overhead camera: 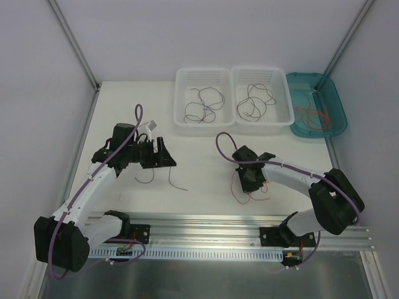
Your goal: Untangle the cables
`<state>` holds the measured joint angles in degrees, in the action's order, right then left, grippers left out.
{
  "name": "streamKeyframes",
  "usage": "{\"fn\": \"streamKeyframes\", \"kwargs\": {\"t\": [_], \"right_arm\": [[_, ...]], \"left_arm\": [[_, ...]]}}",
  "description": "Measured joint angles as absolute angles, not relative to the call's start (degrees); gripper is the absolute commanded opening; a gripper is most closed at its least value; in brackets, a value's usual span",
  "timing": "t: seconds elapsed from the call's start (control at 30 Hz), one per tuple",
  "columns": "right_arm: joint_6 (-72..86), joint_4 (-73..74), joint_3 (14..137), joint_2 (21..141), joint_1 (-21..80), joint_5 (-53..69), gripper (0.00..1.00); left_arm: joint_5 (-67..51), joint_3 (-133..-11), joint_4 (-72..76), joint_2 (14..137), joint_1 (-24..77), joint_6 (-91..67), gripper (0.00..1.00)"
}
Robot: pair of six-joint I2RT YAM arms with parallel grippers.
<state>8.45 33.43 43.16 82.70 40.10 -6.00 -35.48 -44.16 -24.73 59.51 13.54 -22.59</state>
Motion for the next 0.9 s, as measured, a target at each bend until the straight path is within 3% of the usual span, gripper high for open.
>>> {"fn": "streamKeyframes", "kwargs": {"t": [0.23, 0.47, 0.67, 0.9], "right_arm": [[8.4, 34.9, 45.9, 77.5, 40.6, -5.3, 0.01], [6.3, 40.0, 56.5, 65.8, 33.3, -8.0, 0.01], [2.9, 46.2, 70.1, 61.4, 21.6, -9.4, 0.01], [-0.4, 50.8, 90.4, 66.2, 11.9, -9.6, 0.01]], "left_arm": [[-32.8, -50.5, -26.0, 62.3, 13.5, -18.9, 0.69], [-29.0, -51.2, -26.9, 64.5, 13.5, -16.4, 0.69], [-26.0, -50.0, -27.0, 64.5, 13.4, -15.2, 0.69], [-23.9, -48.8, -27.5, 63.3, 13.4, -14.3, 0.70]]}}
